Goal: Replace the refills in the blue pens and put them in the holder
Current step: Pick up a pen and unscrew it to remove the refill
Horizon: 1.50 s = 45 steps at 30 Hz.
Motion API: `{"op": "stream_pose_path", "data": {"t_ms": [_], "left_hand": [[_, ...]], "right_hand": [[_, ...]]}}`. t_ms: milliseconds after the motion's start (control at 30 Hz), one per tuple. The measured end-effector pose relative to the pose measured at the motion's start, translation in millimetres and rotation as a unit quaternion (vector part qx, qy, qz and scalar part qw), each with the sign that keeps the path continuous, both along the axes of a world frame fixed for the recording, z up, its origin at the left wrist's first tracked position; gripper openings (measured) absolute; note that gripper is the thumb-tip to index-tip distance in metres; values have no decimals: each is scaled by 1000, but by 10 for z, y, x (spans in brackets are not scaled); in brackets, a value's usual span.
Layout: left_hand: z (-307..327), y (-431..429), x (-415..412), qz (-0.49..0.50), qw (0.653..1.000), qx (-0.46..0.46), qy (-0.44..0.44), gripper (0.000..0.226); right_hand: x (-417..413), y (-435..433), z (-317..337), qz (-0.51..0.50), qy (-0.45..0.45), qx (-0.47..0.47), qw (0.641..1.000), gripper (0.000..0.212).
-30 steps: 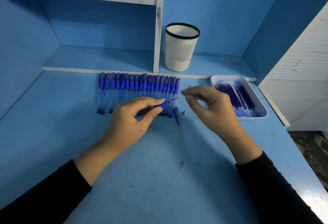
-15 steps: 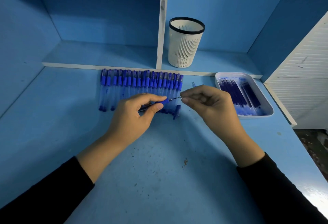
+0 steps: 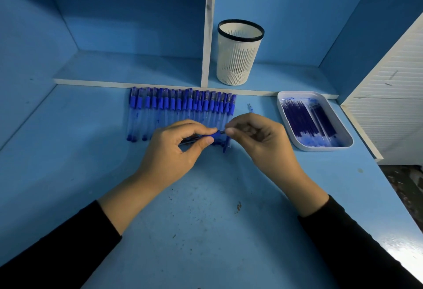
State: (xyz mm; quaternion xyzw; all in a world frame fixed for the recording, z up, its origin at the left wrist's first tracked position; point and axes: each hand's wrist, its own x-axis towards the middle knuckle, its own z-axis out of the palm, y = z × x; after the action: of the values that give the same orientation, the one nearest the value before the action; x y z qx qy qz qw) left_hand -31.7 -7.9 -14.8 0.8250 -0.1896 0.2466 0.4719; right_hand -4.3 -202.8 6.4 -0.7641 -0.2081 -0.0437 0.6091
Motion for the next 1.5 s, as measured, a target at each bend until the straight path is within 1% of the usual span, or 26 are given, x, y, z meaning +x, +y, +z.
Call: {"op": "stream_pose_path", "data": {"t_ms": [67,167,200,300,400,467,533,600,700,833,900,1000,1033,1133,1200,1267,1367,1433,1500], "left_hand": [[4,-8,-6,2,1000,3,-7,16],[17,-22,-5,-1,1000,15,-13,16],[17,-25,-3,-3,1000,20,-15,15],[10,-11,6,-2,1000,26,-16,16],[13,-4,-2,2,999,31,-17,15],[30,-16,0,1,1000,17,-12,14],[45,-16,7,1,1000,0,-7,14],[47,2,7,-2,1000,-1,-2,14],[45,18,3,-9,1000,2,3,15],[59,7,4,-15,1000,-12,6,15],[61,10,1,-16,1000,-16,7,15],[64,23,-7,-16,1000,-12,7,16],[66,23,-3,-17,1000,-10,7,16],[68,15,4,-16,1000,-11,6,15],[63,15,1,-14,1000,-9,3,14],[60,20,-3,-14,1000,-4,2,14],[64,24,-2,-15,1000,-1,0,14],[68,17,3,-15,1000,5,-5,14],[69,18,2,-14,1000,-2,-2,14]], "right_hand": [[-16,24,-9,-12,-10,-24,1000,7],[-22,16,3,-40,-48,-98,993,28],[-20,-4,17,-30,-55,-116,991,30],[1,-67,33,22,-55,-139,989,16],[11,-97,34,26,-79,-162,983,22],[12,-95,47,38,-64,-122,990,13],[12,-88,54,59,-50,-72,994,18],[17,-82,46,55,-81,-78,992,17],[17,-85,47,30,-90,-104,990,4],[6,-87,78,46,-72,-60,995,17],[10,-75,72,45,-86,-67,993,17],[6,-82,72,16,-101,-95,990,5],[2,-87,74,12,-98,-94,991,6],[-11,-86,91,33,-71,-64,995,20],[-4,-71,87,50,-89,-67,993,19],[5,-64,72,42,-108,-85,990,15],[1,-72,76,22,-81,-84,993,9],[-8,-74,90,19,-64,-69,995,16],[-8,-78,99,37,-63,-48,996,21]]}}
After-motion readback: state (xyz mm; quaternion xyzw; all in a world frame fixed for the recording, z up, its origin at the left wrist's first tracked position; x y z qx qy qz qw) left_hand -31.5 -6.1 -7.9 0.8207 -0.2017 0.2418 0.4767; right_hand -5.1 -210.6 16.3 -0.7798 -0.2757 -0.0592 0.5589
